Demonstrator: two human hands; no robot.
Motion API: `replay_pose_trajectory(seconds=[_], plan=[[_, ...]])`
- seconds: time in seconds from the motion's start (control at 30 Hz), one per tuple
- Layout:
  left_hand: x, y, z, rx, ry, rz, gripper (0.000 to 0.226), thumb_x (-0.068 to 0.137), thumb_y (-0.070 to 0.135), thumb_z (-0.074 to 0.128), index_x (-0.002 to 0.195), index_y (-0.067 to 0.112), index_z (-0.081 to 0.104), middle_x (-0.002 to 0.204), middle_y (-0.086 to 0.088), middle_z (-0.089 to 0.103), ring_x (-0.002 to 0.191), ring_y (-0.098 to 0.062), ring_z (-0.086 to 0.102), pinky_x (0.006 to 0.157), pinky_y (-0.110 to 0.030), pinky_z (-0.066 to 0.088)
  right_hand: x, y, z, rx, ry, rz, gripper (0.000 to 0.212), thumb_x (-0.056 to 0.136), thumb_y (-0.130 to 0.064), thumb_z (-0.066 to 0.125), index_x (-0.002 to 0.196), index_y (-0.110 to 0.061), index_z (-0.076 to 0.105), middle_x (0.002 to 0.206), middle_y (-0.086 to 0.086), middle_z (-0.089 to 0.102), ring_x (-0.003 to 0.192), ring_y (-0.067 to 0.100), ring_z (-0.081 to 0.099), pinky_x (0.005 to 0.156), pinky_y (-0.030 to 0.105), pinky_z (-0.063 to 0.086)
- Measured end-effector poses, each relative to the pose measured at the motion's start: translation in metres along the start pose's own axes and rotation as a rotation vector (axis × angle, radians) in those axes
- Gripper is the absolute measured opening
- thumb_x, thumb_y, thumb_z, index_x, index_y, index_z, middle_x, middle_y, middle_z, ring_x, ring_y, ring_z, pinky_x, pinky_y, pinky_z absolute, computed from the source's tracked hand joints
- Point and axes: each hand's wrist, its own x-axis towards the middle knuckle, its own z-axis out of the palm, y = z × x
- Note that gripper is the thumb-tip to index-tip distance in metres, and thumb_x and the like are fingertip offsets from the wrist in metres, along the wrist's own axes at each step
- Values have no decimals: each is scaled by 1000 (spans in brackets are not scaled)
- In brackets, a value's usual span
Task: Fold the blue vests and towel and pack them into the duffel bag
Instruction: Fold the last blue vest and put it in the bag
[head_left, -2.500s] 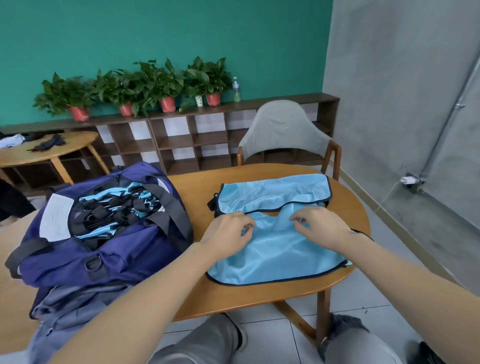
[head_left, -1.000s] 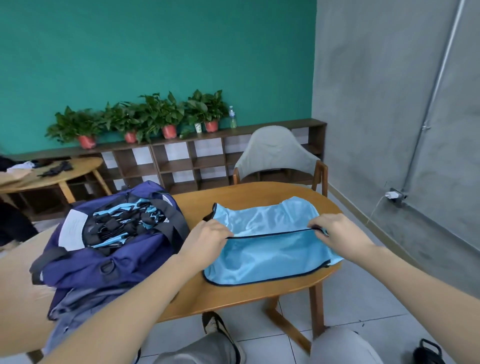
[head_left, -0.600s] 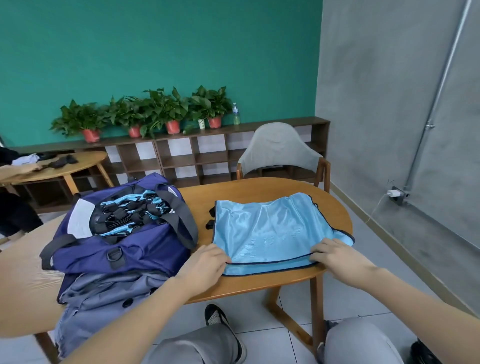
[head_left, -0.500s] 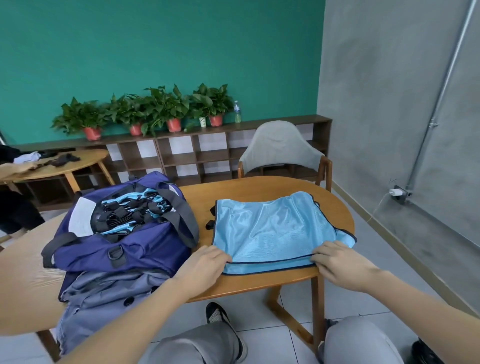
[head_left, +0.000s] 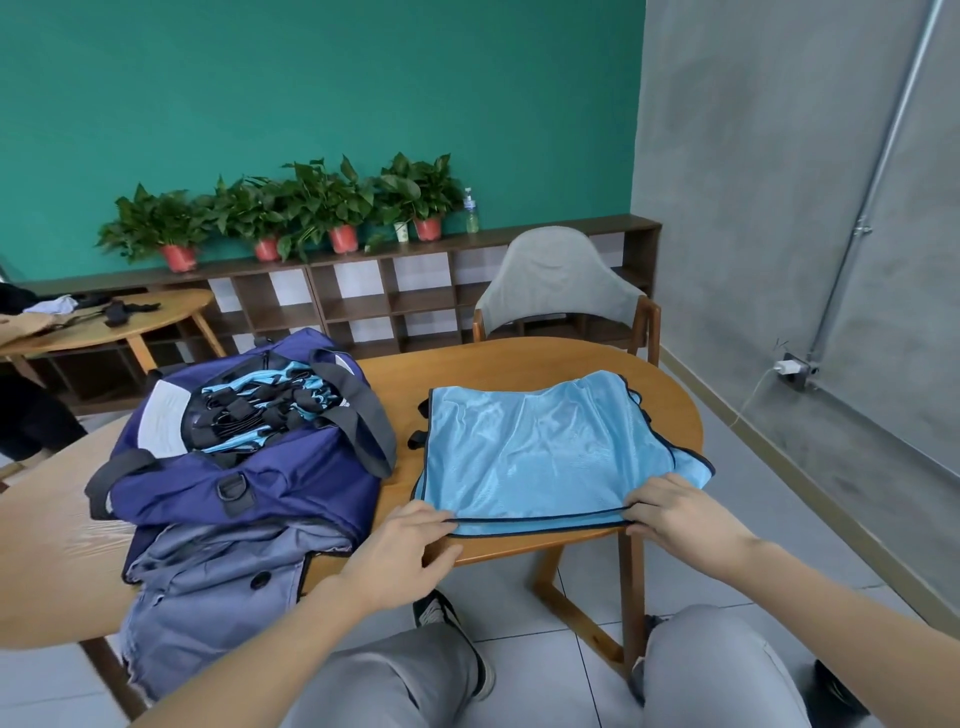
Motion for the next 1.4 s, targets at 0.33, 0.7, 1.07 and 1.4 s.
replay_pose_trajectory(seconds=[0.33,0.7,1.07,1.4], plan=[[-15,29,2,81,177,112,30,94,44,54,85,25,76,84,17,69,77,-7,59,78,-20,35,-14,-3,-21,59,60,98,15,75,-25,88,83,-25,75,84,-12,67,76,10,65,72,30,55],[47,30,-98,-44,401,-168,17,96,5,64,101,16,76,100,8,65,93,-5,59,91,-17,44,10,22,-71,91,43,325,8,81,-17,80,82,-18,73,81,-9,59,72,19,64,66,26,49],[153,44,-264,-30,649,-246,21,100,6,56,109,11,75,104,-1,64,96,-11,56,91,-23,40,116,55,-200,317,347,669,7,90,-8,70,91,-10,77,98,-2,65,92,16,60,90,30,49],[190,83,-421,-44,740,-291,17,97,19,65,109,13,76,108,0,72,96,-13,62,85,-19,40,178,64,-376,675,646,726,18,93,-10,68,109,-8,76,109,5,74,106,30,67,85,30,49]])
